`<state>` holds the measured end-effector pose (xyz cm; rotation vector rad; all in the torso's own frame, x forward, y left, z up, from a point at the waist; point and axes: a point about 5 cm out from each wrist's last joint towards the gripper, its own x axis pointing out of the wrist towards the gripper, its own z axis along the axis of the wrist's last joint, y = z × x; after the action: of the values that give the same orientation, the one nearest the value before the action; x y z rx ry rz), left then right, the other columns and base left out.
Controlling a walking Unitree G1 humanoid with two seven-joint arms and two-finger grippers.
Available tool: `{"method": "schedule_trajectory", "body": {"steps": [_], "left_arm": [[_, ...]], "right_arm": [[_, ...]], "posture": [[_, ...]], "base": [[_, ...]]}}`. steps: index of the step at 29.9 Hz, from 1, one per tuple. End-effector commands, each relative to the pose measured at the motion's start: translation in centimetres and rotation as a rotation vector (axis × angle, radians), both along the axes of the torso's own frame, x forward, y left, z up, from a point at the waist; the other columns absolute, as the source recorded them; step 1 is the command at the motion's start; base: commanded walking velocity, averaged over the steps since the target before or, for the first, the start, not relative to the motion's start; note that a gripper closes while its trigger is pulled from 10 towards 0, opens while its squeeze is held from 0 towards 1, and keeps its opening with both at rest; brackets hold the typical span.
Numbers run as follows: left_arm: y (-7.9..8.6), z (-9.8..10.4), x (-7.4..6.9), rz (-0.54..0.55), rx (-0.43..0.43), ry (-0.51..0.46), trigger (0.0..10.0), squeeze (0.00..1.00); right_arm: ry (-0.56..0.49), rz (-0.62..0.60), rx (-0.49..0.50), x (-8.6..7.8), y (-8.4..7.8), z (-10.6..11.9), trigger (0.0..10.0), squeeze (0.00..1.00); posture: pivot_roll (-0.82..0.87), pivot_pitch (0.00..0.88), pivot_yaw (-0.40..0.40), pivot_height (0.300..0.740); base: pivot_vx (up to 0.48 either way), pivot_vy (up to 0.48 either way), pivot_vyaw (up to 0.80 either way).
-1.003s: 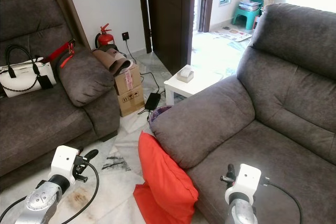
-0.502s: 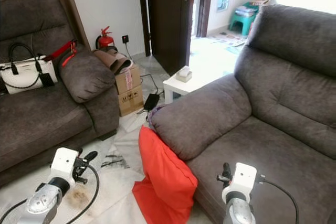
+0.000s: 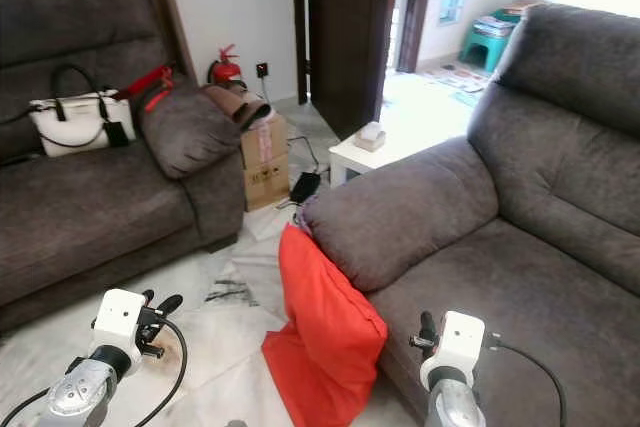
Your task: Move the pillow to the sofa from floor
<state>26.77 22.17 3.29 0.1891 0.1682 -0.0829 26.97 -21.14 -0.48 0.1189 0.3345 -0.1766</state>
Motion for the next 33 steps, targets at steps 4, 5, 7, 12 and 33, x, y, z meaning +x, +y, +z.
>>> {"method": "schedule_trajectory", "body": {"steps": [4,5,7,12,33], "left_arm": [[0.2,0.4,0.1,0.019,-0.01,-0.018,10.0,0.0],[0.2,0.4,0.1,0.02,-0.01,-0.017,10.0,0.0],[0.2,0.3,0.1,0.02,-0.01,-0.014,10.0,0.0],[0.2,0.2,-0.1,0.027,-0.011,-0.011,10.0,0.0],[2.9,-3.0,-3.0,0.176,-0.005,0.128,10.0,0.0]], "right_arm": [[-0.007,0.034,0.013,0.5,0.7,0.2,10.0,0.0],[-0.012,0.037,0.025,0.4,0.7,0.2,10.0,0.0],[-0.01,0.042,0.027,0.4,0.8,0.2,10.0,0.0],[-0.004,0.045,0.023,0.3,0.8,0.1,10.0,0.0],[0.009,0.096,0.052,0.4,1.7,-0.1,10.0,0.0]], "posture": [[0.02,0.0,0.039,0.642],[0.02,0.0,0.039,0.642],[0.03,0.0,0.037,0.642],[0.03,0.0,0.032,0.642],[0.04,0.0,0.034,0.642]], "base": [[0.0,0.0,0.0],[0.0,0.0,0.0],[0.0,0.0,0.0],[0.0,0.0,0.0],[0.0,0.0,0.0]]}}
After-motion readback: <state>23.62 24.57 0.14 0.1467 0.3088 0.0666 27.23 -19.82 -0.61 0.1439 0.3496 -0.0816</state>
